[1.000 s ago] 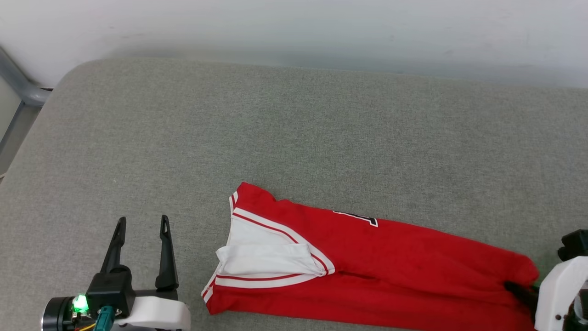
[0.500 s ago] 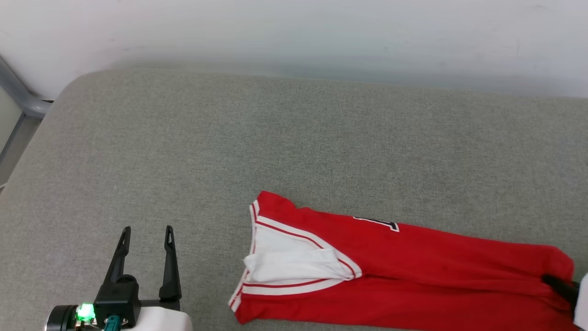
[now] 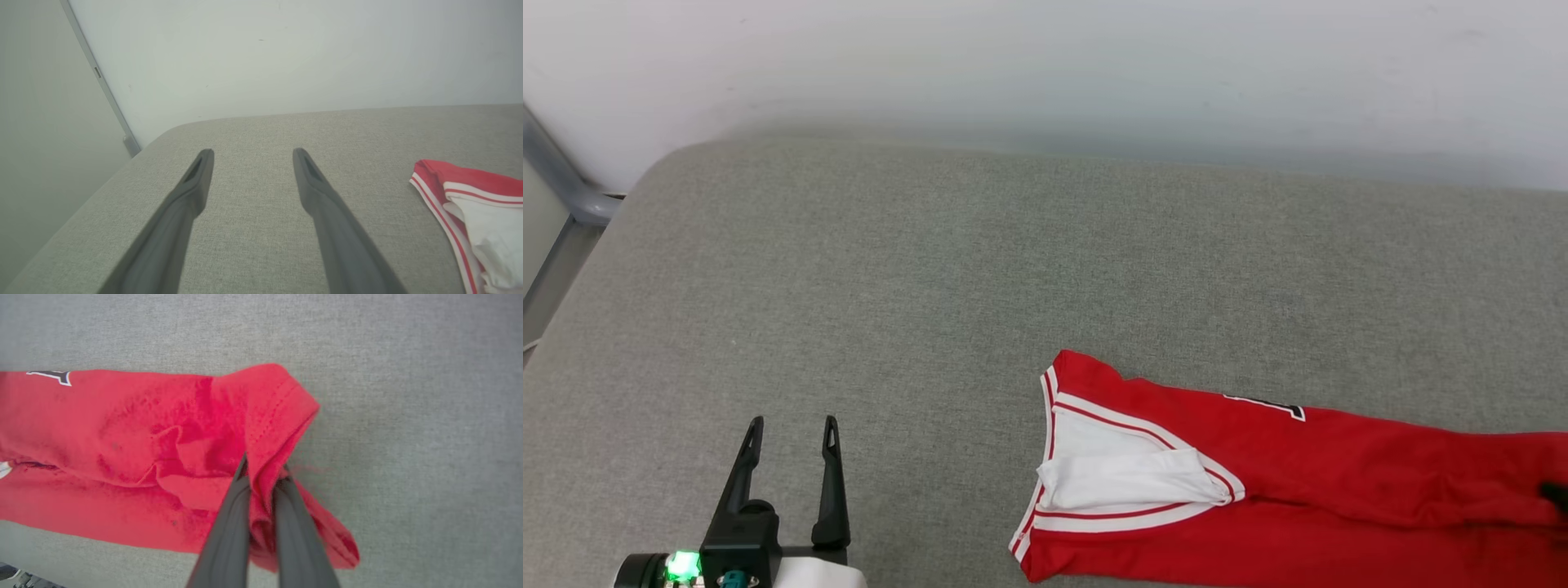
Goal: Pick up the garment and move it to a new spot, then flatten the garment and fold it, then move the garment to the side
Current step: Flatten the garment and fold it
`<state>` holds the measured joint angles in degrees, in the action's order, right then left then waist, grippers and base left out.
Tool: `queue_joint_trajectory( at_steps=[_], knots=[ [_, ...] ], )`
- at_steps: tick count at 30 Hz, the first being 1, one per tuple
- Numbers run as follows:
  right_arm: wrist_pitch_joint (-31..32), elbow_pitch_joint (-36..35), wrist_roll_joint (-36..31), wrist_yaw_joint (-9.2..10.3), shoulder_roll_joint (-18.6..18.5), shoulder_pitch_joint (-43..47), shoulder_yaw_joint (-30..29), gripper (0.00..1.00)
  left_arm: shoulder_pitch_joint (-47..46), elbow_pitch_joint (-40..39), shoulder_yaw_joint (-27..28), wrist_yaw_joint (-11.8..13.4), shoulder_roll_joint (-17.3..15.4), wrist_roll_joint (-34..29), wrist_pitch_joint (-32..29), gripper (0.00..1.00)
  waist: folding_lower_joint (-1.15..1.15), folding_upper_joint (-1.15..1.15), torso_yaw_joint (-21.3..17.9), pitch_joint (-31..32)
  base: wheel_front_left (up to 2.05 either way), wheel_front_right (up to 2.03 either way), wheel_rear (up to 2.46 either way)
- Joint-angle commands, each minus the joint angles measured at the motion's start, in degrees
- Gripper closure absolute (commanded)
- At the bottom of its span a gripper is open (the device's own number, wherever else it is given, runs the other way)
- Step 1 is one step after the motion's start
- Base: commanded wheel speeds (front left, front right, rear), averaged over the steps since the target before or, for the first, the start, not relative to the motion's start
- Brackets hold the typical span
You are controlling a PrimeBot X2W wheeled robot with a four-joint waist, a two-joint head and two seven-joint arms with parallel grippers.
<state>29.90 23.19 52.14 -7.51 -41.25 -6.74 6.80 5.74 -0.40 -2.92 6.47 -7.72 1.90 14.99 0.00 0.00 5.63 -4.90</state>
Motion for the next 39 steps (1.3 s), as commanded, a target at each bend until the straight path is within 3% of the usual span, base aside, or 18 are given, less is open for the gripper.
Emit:
queue_joint_trajectory(
  at_steps=[1, 10, 19, 29, 39],
  knots=[
    [0.22, -1.33, 0.77, 0.05, 0.68, 0.72, 0.06, 1.00, 0.80, 0.13, 0.33, -0.22, 0.18, -0.37, 0.27, 0.00, 0.00, 0.00, -0.07, 0.18, 0.00, 0.00, 0.00],
    [3.90, -19.17, -1.01, 0.05, 4.96, 2.39, 3.37, 1.00, 0.58, 0.32, 0.82, -0.49, 0.53, -0.73, 0.27, 0.00, 0.00, 0.00, -0.27, 0.27, 0.00, 0.00, 0.00],
    [7.78, -28.34, -4.93, 0.05, 8.73, -5.38, 14.96, 1.00, -1.63, 0.55, 0.27, -1.27, 0.99, -1.14, 0.27, 0.00, 0.00, 0.00, 1.13, -1.25, 0.00, 0.00, 0.00],
    [5.84, -24.06, -7.70, 0.05, 13.95, -19.71, 31.95, 1.00, -3.18, 1.04, -0.25, -1.88, 1.69, -1.05, 0.27, 0.00, 0.00, 0.00, 3.01, -3.16, 0.00, 0.00, 0.00],
    [1.63, -11.05, -10.65, 0.05, 19.30, -31.97, 44.93, 1.00, -5.17, 1.44, -1.24, -2.29, 2.23, -1.40, 0.27, 0.00, 0.00, 0.00, 5.32, -4.97, 0.00, 0.00, 0.00]
  ],
)
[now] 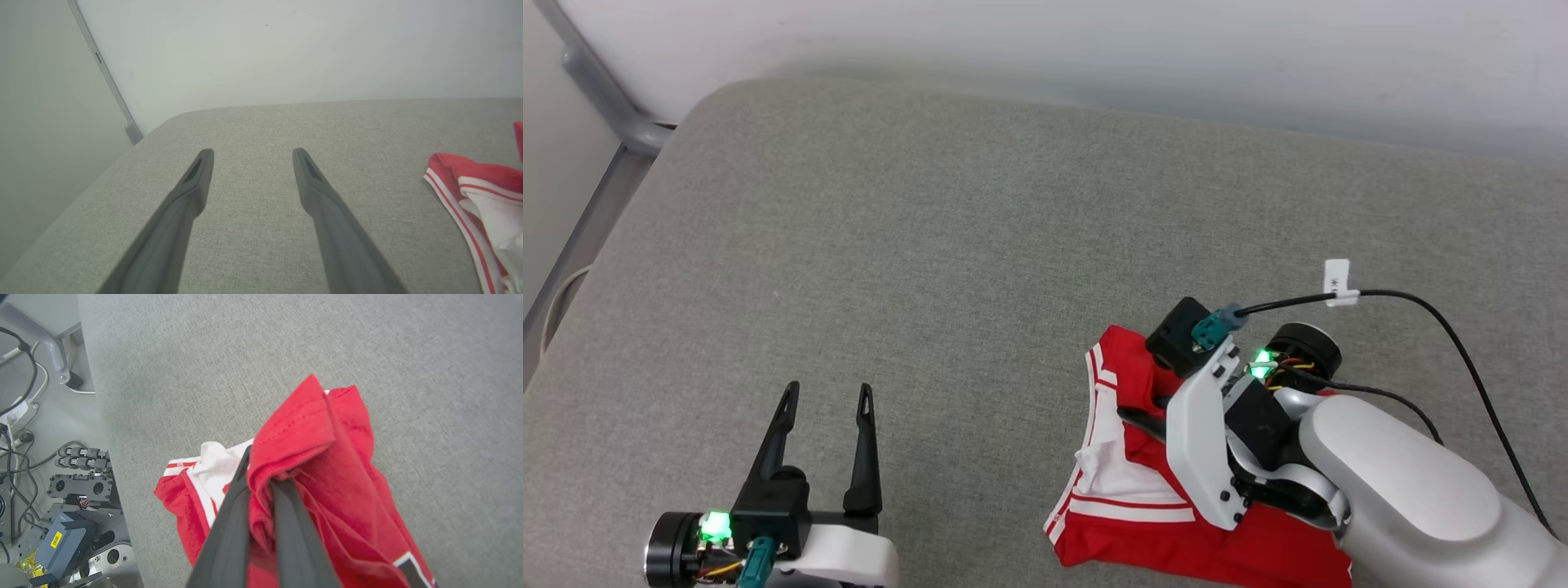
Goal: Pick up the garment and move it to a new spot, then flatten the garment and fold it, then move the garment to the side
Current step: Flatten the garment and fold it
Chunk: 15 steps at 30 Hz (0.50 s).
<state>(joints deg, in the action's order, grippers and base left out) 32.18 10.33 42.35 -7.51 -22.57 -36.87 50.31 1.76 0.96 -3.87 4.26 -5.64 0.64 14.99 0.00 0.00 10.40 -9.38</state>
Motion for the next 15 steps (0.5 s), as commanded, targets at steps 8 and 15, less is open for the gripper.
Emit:
queue_joint_trajectory(
  at_steps=[8, 15],
  knots=[
    [-1.14, 12.48, -0.26, 0.05, 3.06, -5.79, 9.88, 1.00, -1.77, 0.38, -0.47, 0.07, 0.52, -0.03, 0.27, 0.00, 0.00, 0.00, 1.50, -1.57, 0.00, 0.00, 0.00],
    [-4.94, 19.30, 2.91, 0.05, 4.38, -7.11, 14.72, 1.00, -1.88, 1.04, -0.32, -0.01, 0.51, -0.06, 0.27, 0.00, 0.00, 0.00, 1.43, -1.26, 0.00, 0.00, 0.00]
  ],
)
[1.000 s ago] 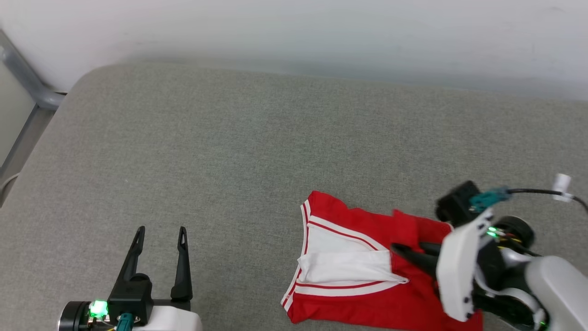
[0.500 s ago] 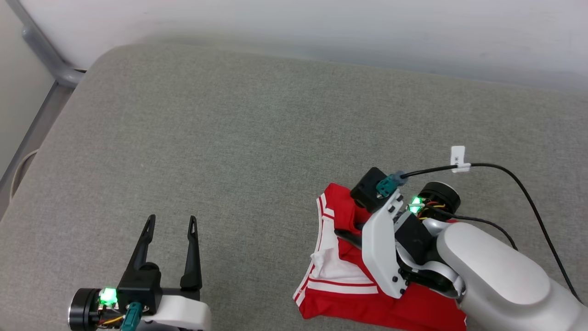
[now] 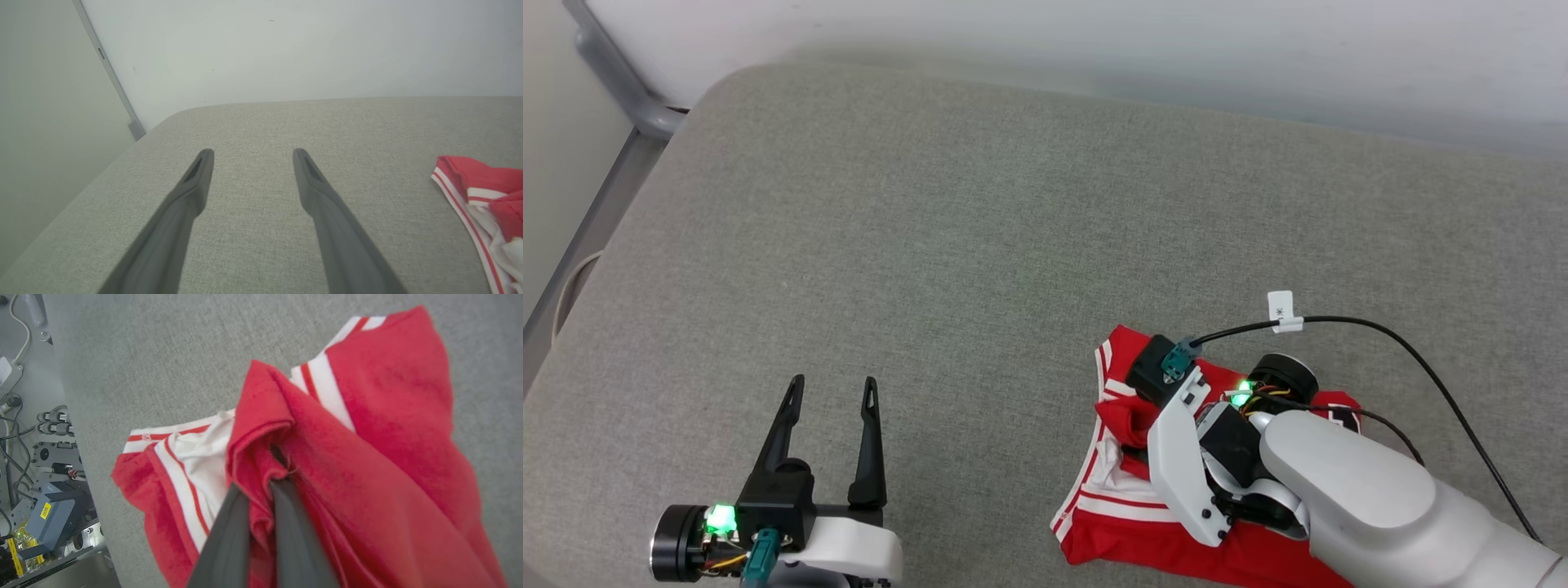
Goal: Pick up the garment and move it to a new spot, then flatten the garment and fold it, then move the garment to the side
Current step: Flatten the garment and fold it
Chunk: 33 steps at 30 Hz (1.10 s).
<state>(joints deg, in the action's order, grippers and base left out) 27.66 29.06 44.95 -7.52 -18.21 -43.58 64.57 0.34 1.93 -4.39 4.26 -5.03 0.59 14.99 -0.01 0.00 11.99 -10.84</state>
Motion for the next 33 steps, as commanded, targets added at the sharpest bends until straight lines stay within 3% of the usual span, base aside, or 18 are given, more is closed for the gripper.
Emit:
queue_joint_trajectory(
  at_steps=[1, 2, 3, 11, 18, 24, 26, 33],
  knots=[
    [-1.69, 0.50, 0.75, 0.07, -0.02, -0.80, 0.51, 1.00, -0.23, 0.17, 0.28, -0.03, -0.19, 0.01, 0.27, 0.00, 0.01, 0.00, -0.33, 0.47, 0.00, 0.00, 0.00],
    [-2.93, 0.18, 1.34, 0.06, -0.22, -1.03, 0.45, 0.65, 0.06, 0.29, 0.35, -0.10, -0.29, 0.02, 0.27, 0.00, 0.01, 0.00, -0.50, 0.81, 0.00, 0.00, 0.00],
    [-4.07, -0.42, 2.32, 0.06, -0.46, -0.97, 0.21, 0.00, 0.31, 0.41, 0.42, -0.13, -0.39, 0.04, 0.27, 0.00, 0.01, 0.00, -0.68, 1.19, 0.00, 0.00, 0.00],
    [-14.18, -7.62, 4.18, 0.07, -6.78, 1.40, -4.60, 0.00, 2.34, 0.38, 1.19, -0.20, -1.03, 0.07, 0.27, 0.00, 0.01, 0.00, -3.61, 4.42, 0.00, 0.00, 0.00],
    [-28.45, -7.22, -3.15, 0.06, -9.55, 6.66, -17.49, 0.00, 4.12, 0.37, 1.72, 0.13, -1.34, -0.07, 0.27, 0.00, 0.01, 0.00, -6.86, 6.90, 0.00, 0.00, 0.00],
    [-38.96, -4.13, -15.84, 0.06, -6.78, 13.68, -32.41, 0.00, 5.46, 0.21, 2.19, 0.25, -1.33, 0.29, 0.27, 0.00, 0.01, 0.00, -9.28, 8.25, 0.00, 0.00, 0.00],
    [-40.72, -4.18, -21.61, 0.08, -5.97, 15.81, -37.75, 0.00, 5.66, -0.07, 2.40, 0.23, -1.23, 0.56, 0.27, 0.00, 0.01, 0.00, -9.97, 8.49, 0.00, 0.00, 0.00],
    [-42.72, -11.26, -32.49, 0.06, 2.35, 26.51, -55.27, 0.00, 6.50, -0.37, 2.82, -0.09, -1.01, 0.67, 0.27, 0.00, 0.01, 0.00, -11.47, 9.36, 0.00, 0.00, 0.00]
  ],
)
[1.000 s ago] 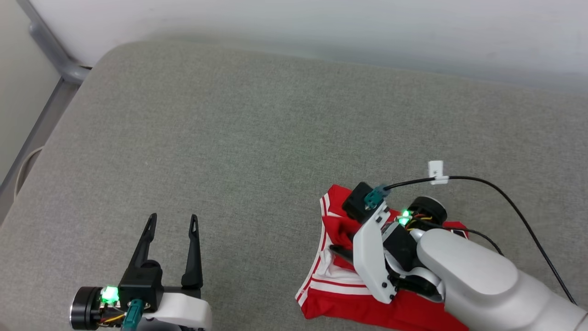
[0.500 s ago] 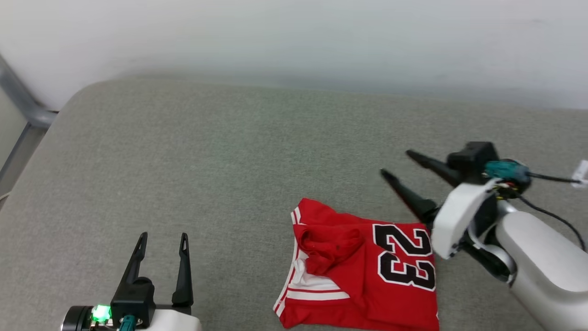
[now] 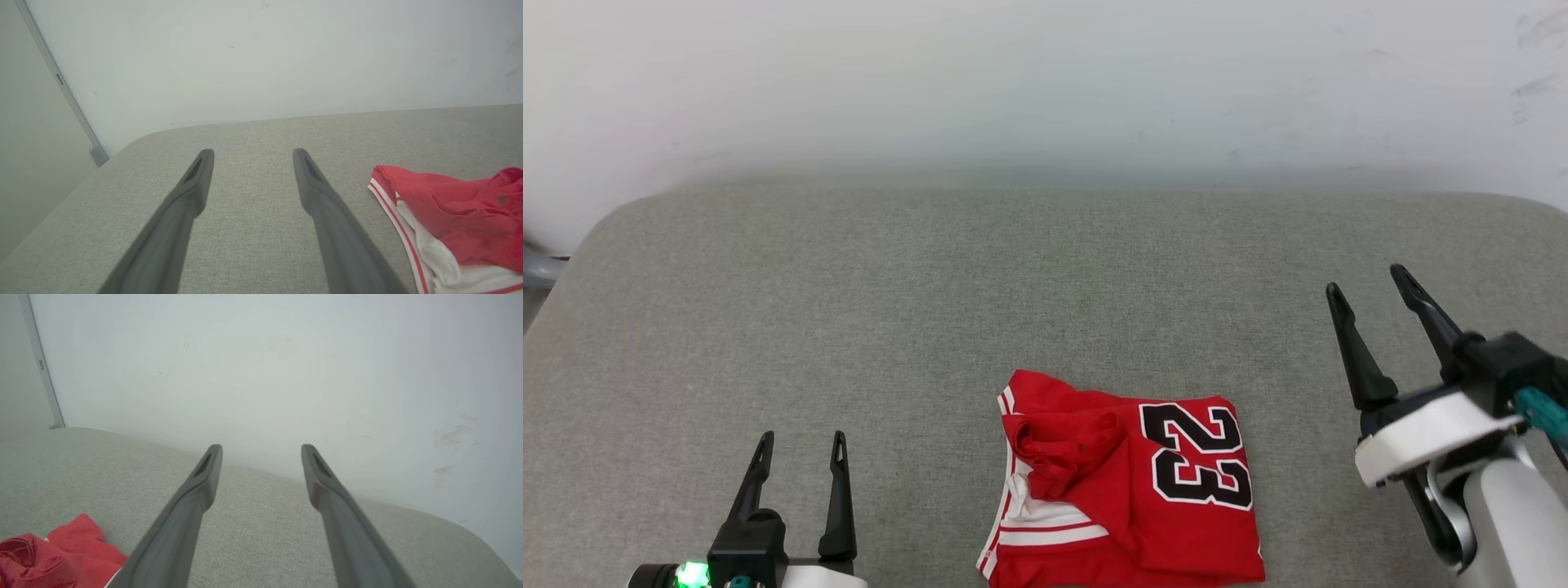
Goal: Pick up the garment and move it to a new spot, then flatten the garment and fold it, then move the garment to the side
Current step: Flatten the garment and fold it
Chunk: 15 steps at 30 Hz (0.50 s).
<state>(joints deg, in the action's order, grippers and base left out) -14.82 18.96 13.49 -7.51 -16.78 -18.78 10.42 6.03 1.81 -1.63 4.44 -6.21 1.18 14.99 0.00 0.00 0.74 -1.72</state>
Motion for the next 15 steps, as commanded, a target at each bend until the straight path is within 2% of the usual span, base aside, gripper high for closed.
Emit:
queue_joint_trajectory(
  at_steps=[1, 8, 15],
  knots=[
    [-0.31, -2.72, -1.64, 0.05, 1.95, 3.20, -2.71, 0.00, 0.82, -0.30, 0.06, -0.26, 0.20, 0.06, 0.27, 0.00, 0.00, 0.00, -0.30, 0.35, 0.00, 0.00, 0.00],
    [-0.33, -13.82, -5.62, 0.05, 7.60, 12.95, -9.56, 0.00, 1.38, -0.56, -0.12, -0.72, 0.21, -0.24, 0.27, 0.00, 0.00, 0.00, -0.51, 1.44, 0.00, 0.00, 0.00],
    [-0.34, -19.39, -6.82, 0.05, 11.40, 20.67, -12.54, 0.00, 2.04, -1.16, -0.46, -1.39, 0.40, 0.15, 0.27, 0.00, 0.00, 0.00, -0.09, 2.26, 0.00, 0.00, 0.00]
  ],
)
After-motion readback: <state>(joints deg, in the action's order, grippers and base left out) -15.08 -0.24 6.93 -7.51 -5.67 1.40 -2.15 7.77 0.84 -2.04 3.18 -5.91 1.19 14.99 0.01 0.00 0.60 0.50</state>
